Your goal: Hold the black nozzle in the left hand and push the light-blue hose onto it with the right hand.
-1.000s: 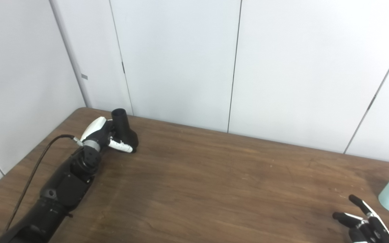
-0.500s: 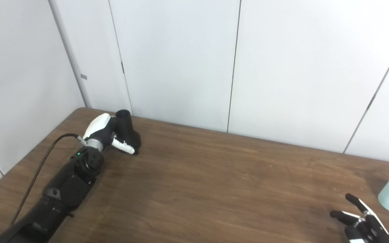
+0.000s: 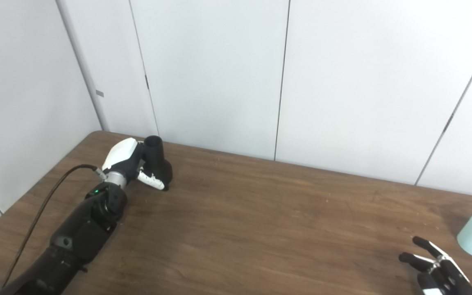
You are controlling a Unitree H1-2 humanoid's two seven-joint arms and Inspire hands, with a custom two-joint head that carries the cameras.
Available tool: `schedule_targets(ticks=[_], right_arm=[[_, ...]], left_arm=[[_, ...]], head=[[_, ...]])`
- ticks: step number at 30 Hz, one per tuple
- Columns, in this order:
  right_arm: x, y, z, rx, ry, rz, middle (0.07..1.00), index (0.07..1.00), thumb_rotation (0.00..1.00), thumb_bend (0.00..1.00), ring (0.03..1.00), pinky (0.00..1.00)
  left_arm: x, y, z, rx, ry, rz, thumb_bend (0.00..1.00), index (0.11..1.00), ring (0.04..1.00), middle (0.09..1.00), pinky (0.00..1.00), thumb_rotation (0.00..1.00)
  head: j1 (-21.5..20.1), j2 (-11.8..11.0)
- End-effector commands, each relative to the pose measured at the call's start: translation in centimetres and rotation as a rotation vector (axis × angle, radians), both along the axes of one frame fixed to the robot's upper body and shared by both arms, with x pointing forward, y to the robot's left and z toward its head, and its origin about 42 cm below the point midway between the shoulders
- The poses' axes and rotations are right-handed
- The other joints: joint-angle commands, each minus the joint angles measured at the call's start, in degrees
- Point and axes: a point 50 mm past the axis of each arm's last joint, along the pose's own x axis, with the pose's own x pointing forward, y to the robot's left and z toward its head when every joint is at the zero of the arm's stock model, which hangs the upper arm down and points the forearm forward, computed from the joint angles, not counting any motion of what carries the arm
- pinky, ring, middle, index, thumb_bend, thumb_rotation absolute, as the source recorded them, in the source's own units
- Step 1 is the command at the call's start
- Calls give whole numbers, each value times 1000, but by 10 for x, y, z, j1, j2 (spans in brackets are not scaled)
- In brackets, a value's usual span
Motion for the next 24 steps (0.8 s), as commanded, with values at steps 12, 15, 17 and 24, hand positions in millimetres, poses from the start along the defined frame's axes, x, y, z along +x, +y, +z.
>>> schedule_targets(ticks=[12, 15, 17, 24], right_arm=[[0, 12, 3, 45, -9, 0, 625, 725, 659, 646, 740, 811], [-1, 16, 7, 36, -14, 0, 627, 721, 666, 645, 737, 813], [-2, 17, 8, 30, -14, -2, 629, 720, 670, 646, 737, 812], [-1, 18, 11, 19, -12, -1, 634, 717, 680, 637, 733, 792]], left_arm=[[-28, -35, 16, -71, -83, -104, 521, 452, 776, 521, 1000, 0], [-42, -55, 14, -119, -93, -162, 521, 454, 776, 518, 1000, 0], [-52, -66, 13, -127, -109, -199, 522, 457, 778, 515, 1000, 0], [-84, -112, 10, -155, -172, -330, 521, 458, 780, 519, 1000, 0]], head=[[-10, 6], [-21, 16], [-24, 18], [-31, 25]])
